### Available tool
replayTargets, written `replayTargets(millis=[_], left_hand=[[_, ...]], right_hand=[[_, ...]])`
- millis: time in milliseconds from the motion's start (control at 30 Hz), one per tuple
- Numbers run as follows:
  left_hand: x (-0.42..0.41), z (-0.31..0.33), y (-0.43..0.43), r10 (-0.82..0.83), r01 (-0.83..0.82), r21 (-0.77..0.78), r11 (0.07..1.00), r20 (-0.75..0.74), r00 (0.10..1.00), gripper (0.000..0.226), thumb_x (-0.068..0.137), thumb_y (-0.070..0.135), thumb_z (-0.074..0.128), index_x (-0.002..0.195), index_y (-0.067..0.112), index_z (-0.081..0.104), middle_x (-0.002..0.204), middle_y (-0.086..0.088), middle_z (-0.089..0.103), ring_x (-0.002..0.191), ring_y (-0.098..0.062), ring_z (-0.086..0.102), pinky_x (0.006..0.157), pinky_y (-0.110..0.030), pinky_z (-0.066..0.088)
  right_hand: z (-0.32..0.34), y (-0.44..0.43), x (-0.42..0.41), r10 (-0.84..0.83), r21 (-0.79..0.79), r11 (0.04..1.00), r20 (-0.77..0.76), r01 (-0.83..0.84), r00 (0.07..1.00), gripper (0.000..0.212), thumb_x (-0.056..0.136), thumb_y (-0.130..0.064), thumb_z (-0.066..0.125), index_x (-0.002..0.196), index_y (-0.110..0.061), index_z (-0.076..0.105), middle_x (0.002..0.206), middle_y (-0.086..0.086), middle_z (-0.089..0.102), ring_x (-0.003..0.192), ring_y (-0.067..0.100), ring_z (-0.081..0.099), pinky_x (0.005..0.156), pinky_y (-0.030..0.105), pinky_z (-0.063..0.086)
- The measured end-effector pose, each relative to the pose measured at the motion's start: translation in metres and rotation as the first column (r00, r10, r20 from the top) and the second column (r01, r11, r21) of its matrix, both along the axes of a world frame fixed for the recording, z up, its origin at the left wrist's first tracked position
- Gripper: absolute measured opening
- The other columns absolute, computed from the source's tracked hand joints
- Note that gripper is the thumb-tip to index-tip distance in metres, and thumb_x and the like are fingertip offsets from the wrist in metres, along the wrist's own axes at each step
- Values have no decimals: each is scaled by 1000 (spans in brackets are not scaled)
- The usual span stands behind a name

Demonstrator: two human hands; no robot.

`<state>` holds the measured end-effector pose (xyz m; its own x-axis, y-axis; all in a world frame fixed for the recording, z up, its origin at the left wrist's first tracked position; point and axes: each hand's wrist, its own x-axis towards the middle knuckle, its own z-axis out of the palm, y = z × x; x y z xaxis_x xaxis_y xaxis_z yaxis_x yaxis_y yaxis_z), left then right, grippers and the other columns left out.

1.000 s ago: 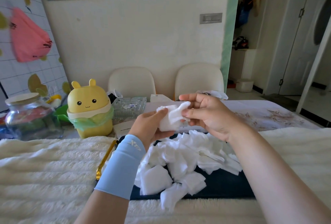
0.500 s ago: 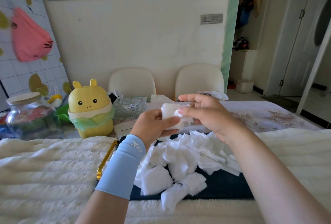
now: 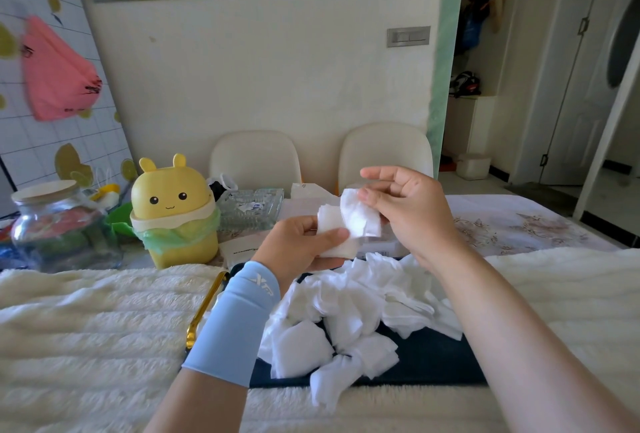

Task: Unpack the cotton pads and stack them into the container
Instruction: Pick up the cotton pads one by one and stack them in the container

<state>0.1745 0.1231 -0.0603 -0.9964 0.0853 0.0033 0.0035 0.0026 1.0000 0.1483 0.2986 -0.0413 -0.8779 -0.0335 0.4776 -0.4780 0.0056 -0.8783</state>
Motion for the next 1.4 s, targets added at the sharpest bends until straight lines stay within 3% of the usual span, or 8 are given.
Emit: replayTargets(millis=[233, 367, 633, 800, 1033, 1167, 1267, 1400], left_hand=[[-3, 1, 4, -12, -22, 231, 973, 146, 989, 27, 102, 13, 46, 113, -6, 63, 114, -28, 68, 100, -42, 70, 75, -40, 63], [-2, 2, 4, -33, -11, 273, 962, 155, 987, 31, 103, 15, 45, 116, -8, 62, 113, -30, 68, 107, -45, 66, 77, -39, 62], [-2, 3, -2, -108, 76, 219, 973, 139, 984, 53, 97, 48, 51, 112, 1, 70, 107, -21, 73, 100, -35, 70, 84, -41, 60], [-3, 1, -10, -110, 102, 106, 989, 77, 991, 22, 92, 12, 65, 108, -2, 70, 106, -22, 73, 89, -28, 73, 72, -26, 60], [-3, 1, -25, -73, 68, 55, 996, 96, 993, 22, 92, 4, 64, 113, -1, 68, 107, -20, 74, 89, -27, 74, 80, -32, 61], [-13, -4, -38, 268, -268, -18, 963, 30, 963, 9, 89, 4, 68, 98, 1, 70, 100, -18, 75, 84, -31, 75, 79, -34, 62], [-13, -4, -42, 320, -320, -6, 947, 17, 947, 7, 89, 4, 68, 95, 4, 70, 95, -16, 76, 78, -31, 76, 75, -33, 62], [-11, -3, -40, 330, -331, -52, 942, -12, 944, 3, 89, 4, 68, 89, 6, 69, 95, -15, 74, 75, -28, 76, 63, -25, 61]], right_hand=[[-4, -11, 1, 62, 61, 996, -37, -59, 997, 26, 87, -9, 77, 100, -31, 71, 89, -3, 78, 77, 10, 68, 75, 34, 58], [-12, -13, -2, 11, 181, 983, -97, 7, 995, 25, 87, -8, 76, 99, -30, 72, 85, -6, 77, 76, 10, 71, 71, 19, 53], [-15, -9, -5, -77, 312, 941, -186, 134, 979, 22, 86, -17, 78, 97, -35, 71, 86, -18, 72, 56, 19, 52, 58, 25, 46], [-13, -6, -5, -62, 405, 909, -95, 96, 993, 36, 82, -49, 77, 115, -38, 67, 109, -19, 67, 70, -4, 56, 75, 21, 48], [-19, -5, -7, -90, 492, 866, -18, 87, 996, 22, 88, -41, 73, 109, -37, 67, 100, -13, 66, 83, 3, 61, 81, 25, 50], [-17, -5, 2, -25, 837, 546, -36, 43, 999, 21, 88, -26, 66, 84, -46, 66, 99, -14, 68, 98, 8, 60, 92, 28, 45], [-25, -19, 11, 57, 958, 262, 100, -112, 993, 33, 86, -19, 62, 103, -46, 70, 126, -16, 63, 119, 9, 49, 116, 36, 20], [-39, -31, 8, 57, 985, 158, 64, -72, 996, 48, 88, -10, 54, 124, -39, 66, 133, -9, 62, 133, 15, 44, 123, 44, -7]])
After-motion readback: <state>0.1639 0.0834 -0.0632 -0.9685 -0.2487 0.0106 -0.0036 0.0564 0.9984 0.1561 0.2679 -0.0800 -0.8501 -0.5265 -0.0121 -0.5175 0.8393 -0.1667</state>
